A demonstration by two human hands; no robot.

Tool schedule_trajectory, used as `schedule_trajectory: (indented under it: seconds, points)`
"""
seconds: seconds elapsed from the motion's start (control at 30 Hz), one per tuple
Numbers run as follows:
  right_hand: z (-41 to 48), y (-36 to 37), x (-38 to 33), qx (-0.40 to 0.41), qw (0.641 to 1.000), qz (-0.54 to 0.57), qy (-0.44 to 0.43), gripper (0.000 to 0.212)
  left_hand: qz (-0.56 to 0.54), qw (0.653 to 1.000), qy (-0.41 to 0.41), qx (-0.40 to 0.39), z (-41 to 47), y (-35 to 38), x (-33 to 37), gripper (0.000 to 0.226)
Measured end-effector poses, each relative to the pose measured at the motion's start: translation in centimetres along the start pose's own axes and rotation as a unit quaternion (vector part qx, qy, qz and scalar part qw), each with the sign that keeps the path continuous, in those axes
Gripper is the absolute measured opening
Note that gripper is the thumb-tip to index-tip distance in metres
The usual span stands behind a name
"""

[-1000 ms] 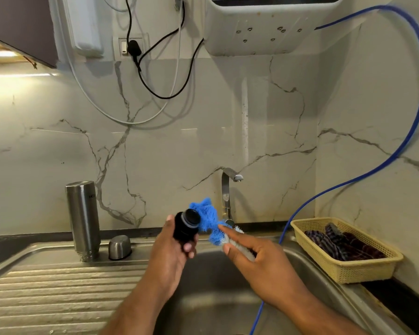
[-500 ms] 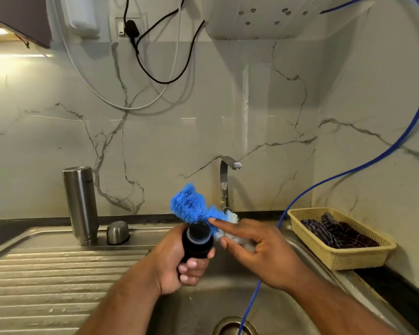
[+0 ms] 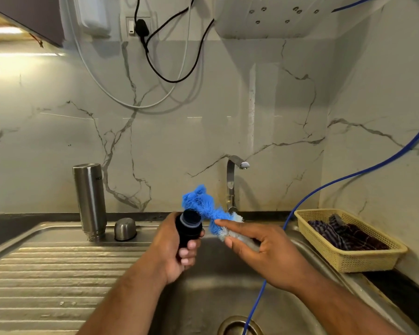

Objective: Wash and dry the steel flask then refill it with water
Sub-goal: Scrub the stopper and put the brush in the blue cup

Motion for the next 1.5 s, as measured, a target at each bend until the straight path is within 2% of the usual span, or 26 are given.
schedule_trajectory:
  seconds: [0.07, 0.2, 0.3, 0.37, 0.43, 0.47, 0.53, 0.7, 0.87, 1.07, 1.2, 1.27, 1.33, 1.37, 1.4, 1.43, 1.47, 1.5]
  points:
    - [-0.1, 0.4, 0.4, 0.010, 1.000, 0.011, 0.025, 0.036, 0.003, 0.998, 0.047, 0.033, -0.4, 0.9, 0.0, 0.058]
    - [-0.2, 0.0, 2.0, 0.046, 0.992, 0.052, 0.103, 0.035, -0.025, 0.991, 0.126, -0.023, -0.7, 3.9, -0.3, 0.048]
    - [-0.5, 0.5, 2.3, 0.045, 0.977, 0.137, 0.156, 0.035, -0.016, 0.984, 0.177, -0.004, -0.1, 3.5, -0.1, 0.038]
    - [-0.8, 1.4, 1.9, 0.033, 0.960, 0.204, 0.191, 0.033, 0.067, 0.969, 0.235, 0.038, 0.0, 2.6, 0.3, 0.043]
    - [-0.9, 2.0, 1.3, 0.019, 0.946, 0.249, 0.208, 0.032, 0.174, 0.933, 0.302, 0.087, -0.6, 2.1, 1.4, 0.051]
    - [-0.9, 2.0, 1.0, 0.019, 0.941, 0.265, 0.210, 0.031, 0.195, 0.918, 0.331, 0.105, -1.0, 2.0, 2.0, 0.053]
    - [-0.9, 1.3, 0.9, 0.041, 0.936, 0.276, 0.214, 0.032, 0.177, 0.910, 0.357, 0.112, -1.4, 1.9, 2.8, 0.054]
    - [-0.7, -1.4, 1.3, 0.130, 0.944, 0.229, 0.197, 0.046, 0.097, 0.928, 0.340, 0.119, -1.3, 1.2, 2.9, 0.058]
    - [-0.7, -2.8, -1.1, 0.138, 0.985, 0.023, 0.100, 0.060, 0.044, 0.935, 0.334, 0.109, -1.4, 0.2, 3.8, 0.060]
    - [-0.6, -2.4, -1.5, 0.131, 0.989, -0.026, 0.062, 0.059, 0.124, 0.926, 0.351, 0.056, -1.9, 2.3, 3.4, 0.057]
    - [-0.5, -1.9, -1.4, 0.113, 0.991, 0.011, 0.070, 0.059, 0.175, 0.908, 0.373, 0.081, -2.1, 2.3, 3.8, 0.058]
    - [-0.5, -1.3, -1.6, 0.095, 0.993, 0.014, 0.067, 0.060, 0.105, 0.920, 0.363, 0.100, -2.0, 1.3, 4.1, 0.052]
    - [-0.5, -0.3, -2.2, 0.075, 0.996, -0.013, 0.049, 0.062, -0.055, 0.949, 0.306, 0.054, -1.3, 0.8, 3.6, 0.049]
    - [-0.5, 0.1, -2.4, 0.067, 0.997, -0.029, 0.039, 0.063, -0.100, 0.955, 0.279, 0.031, -1.1, 1.0, 3.3, 0.046]
    - [-0.5, 0.4, -2.4, 0.064, 0.996, -0.042, 0.035, 0.063, -0.097, 0.958, 0.269, 0.018, -1.0, 1.2, 3.1, 0.043]
    - [-0.4, 0.3, -2.3, 0.067, 0.996, -0.042, 0.039, 0.062, -0.042, 0.959, 0.280, 0.015, -1.2, 1.6, 3.1, 0.040]
    - [-0.3, 0.1, -2.0, 0.069, 0.996, -0.036, 0.053, 0.061, 0.047, 0.947, 0.315, 0.027, -1.7, 1.9, 3.4, 0.038]
    - [-0.2, -0.2, -1.7, 0.068, 0.995, -0.028, 0.074, 0.060, 0.153, 0.921, 0.356, 0.048, -2.1, 2.1, 3.7, 0.041]
Point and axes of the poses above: each hand's wrist, its own z-axis towards the middle knuckle, its own y-axis out of the palm, x = y × z, the point moved 8 cm from there along z, towards the middle knuckle
